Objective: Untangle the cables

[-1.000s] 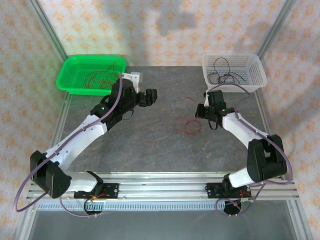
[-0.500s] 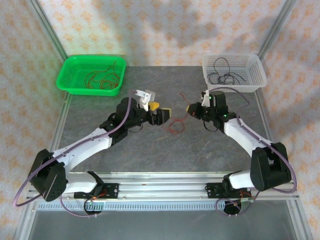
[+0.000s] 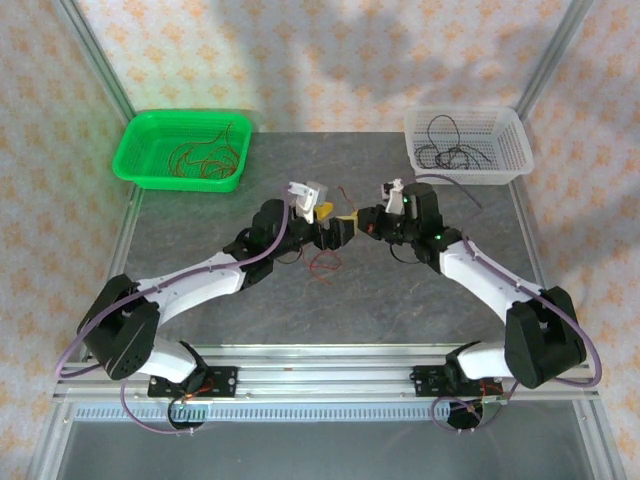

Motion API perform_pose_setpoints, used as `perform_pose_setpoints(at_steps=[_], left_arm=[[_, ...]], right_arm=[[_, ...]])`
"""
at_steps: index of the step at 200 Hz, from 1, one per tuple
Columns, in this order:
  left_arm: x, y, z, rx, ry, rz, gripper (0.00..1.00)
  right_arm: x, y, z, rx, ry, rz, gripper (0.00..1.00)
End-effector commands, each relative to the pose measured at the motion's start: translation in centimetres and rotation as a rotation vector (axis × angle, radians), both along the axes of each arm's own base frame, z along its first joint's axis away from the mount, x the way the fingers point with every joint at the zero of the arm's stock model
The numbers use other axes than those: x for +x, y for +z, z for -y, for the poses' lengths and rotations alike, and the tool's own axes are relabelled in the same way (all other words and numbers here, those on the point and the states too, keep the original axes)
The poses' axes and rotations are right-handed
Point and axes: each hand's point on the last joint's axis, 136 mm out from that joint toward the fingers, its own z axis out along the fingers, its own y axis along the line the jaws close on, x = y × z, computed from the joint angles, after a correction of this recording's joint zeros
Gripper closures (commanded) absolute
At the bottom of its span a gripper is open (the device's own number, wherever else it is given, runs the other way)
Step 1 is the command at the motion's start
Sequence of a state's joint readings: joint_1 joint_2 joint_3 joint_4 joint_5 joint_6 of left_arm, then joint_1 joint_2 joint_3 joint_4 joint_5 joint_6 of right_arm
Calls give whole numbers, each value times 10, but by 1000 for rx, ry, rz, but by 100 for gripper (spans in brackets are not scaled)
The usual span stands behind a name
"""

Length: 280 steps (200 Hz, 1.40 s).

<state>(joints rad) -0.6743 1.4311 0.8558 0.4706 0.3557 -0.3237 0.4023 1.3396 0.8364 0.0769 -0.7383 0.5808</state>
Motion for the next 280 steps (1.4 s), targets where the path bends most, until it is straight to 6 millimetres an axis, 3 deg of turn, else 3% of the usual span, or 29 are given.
perform_pose_setpoints(at_steps=[1, 48, 92, 111, 136, 159, 189, 219, 254, 280], left_arm=[[18, 27, -4, 0, 88, 107, 13], [30, 35, -2, 4, 116, 140, 18], [35, 38, 6, -25, 102, 148, 33], [35, 42, 8, -40, 95, 151, 51], [37, 48, 9, -46, 98, 146, 100], [35, 61, 6, -67, 106, 153, 100], [32, 91, -7, -85, 155, 175, 100], [31, 122, -19, -78, 207, 202, 100], [30, 149, -31, -75, 257, 229, 100], [32, 166, -36, -68, 284, 248, 100]], right_arm=[[-5, 19, -4, 50, 22, 50, 100], [-15, 24, -8, 71, 53, 67, 100], [-21, 31, -8, 81, 66, 92, 100], [-23, 35, -8, 85, 67, 101, 100], [-23, 37, -8, 87, 65, 105, 100], [-22, 35, -9, 89, 53, 100, 100], [-24, 31, -9, 101, 43, 91, 59], [-27, 29, -10, 100, 42, 99, 35], [-34, 26, -13, 82, 55, 123, 28], [-38, 11, -10, 39, 39, 109, 27]])
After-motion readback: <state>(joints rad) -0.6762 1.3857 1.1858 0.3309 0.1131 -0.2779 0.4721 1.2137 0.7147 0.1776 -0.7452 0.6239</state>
